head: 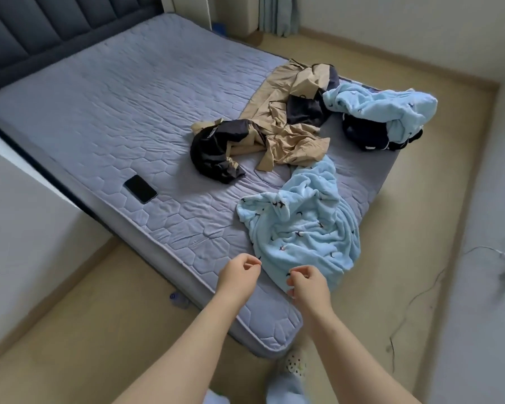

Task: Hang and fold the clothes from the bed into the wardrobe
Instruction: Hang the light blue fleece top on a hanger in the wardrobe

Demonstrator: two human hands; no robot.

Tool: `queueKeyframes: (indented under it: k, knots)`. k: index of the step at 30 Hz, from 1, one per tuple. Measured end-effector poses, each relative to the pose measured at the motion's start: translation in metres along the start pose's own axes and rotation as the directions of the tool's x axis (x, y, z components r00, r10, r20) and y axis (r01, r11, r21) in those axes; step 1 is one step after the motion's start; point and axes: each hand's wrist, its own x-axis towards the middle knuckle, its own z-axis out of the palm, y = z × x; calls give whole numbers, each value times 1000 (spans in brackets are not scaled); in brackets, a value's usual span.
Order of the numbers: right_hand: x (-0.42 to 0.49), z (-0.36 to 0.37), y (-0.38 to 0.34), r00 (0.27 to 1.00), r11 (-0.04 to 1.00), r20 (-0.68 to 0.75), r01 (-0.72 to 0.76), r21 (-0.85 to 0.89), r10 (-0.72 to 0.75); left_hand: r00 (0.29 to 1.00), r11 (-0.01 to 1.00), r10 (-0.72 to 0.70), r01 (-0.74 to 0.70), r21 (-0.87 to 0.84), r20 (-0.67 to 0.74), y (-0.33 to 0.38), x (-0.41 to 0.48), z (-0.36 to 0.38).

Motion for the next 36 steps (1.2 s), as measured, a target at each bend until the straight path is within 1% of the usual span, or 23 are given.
queueKeyframes:
  k: [2,6,9,13,16,18,21,23,26,28,32,36]
  knots:
    - [19,0,-4,998,998,47,-32,-49,35,998,999,-52,52,-5,-18,2,14,6]
    - [42,5,-21,996,991,71,-40,-130,50,993,993,-113,113,-16,-19,5,37,10]
    - [53,8,-37,995,988,76,-58,-144,70,988,988,-153,153,-13,-16,10,59,2]
    - [79,4,-58,997,987,54,-45,-156,54,983,983,-182,182,-21,-31,19,89,-4]
    - [93,3,-62,993,978,94,-56,-199,76,976,977,-213,213,-21,-33,18,101,-4]
    - [107,2,-64,987,973,125,-71,-222,100,964,964,-261,258,-61,-40,14,112,1]
    - [143,-4,-75,979,954,171,-59,-293,113,932,926,-358,345,-153,-63,19,133,15]
    - [168,-12,-84,973,943,196,-52,-328,121,917,912,-389,370,-176,-87,27,149,23]
    - [216,-33,-99,959,927,238,-55,-371,152,874,865,-471,431,-257,-122,45,176,50]
    - [251,-47,-106,953,917,242,-78,-391,184,842,823,-530,479,-306,-107,56,196,75]
    - [310,-63,-108,936,896,268,-93,-434,227,786,736,-618,563,-376,-32,63,245,121]
    - [356,-73,-99,917,886,294,-117,-449,270,730,670,-682,599,-439,-45,64,306,156]
